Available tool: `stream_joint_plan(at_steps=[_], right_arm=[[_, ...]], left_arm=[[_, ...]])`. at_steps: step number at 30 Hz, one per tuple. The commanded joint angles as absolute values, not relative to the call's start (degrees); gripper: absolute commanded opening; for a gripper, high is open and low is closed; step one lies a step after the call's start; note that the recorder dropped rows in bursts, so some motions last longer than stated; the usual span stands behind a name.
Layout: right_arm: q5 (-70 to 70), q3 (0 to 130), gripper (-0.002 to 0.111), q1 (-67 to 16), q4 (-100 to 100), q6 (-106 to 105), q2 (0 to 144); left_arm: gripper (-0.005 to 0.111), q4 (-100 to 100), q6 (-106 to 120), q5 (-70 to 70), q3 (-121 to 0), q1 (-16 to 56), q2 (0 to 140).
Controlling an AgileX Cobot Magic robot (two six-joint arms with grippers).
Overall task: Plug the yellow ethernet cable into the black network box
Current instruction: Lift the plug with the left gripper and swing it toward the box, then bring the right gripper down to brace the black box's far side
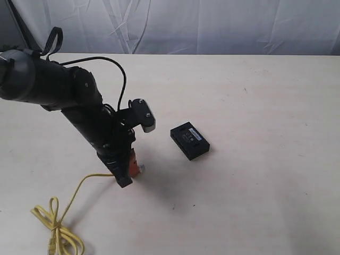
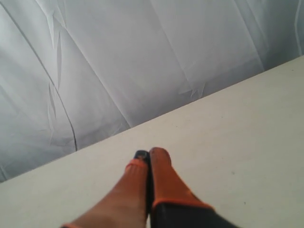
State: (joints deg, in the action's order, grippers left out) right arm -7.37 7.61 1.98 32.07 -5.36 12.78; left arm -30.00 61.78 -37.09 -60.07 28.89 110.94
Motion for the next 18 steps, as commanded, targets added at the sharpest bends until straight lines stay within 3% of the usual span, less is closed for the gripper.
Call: stream_joint_plan(at_steps=[1,18], right_arm=[[-10.83,10.90,-0.001,2.20,31.63,-7.58,20.81],[-39.83,41.96,-0.001,2.20,32.10,-29.42,60.22]], left_arm=[[0.000,-29.89,61.44,-36.15,-59.95,29.81,110.85],[0.000,-31.46,61.44,-33.87,-59.95,29.81,110.85]])
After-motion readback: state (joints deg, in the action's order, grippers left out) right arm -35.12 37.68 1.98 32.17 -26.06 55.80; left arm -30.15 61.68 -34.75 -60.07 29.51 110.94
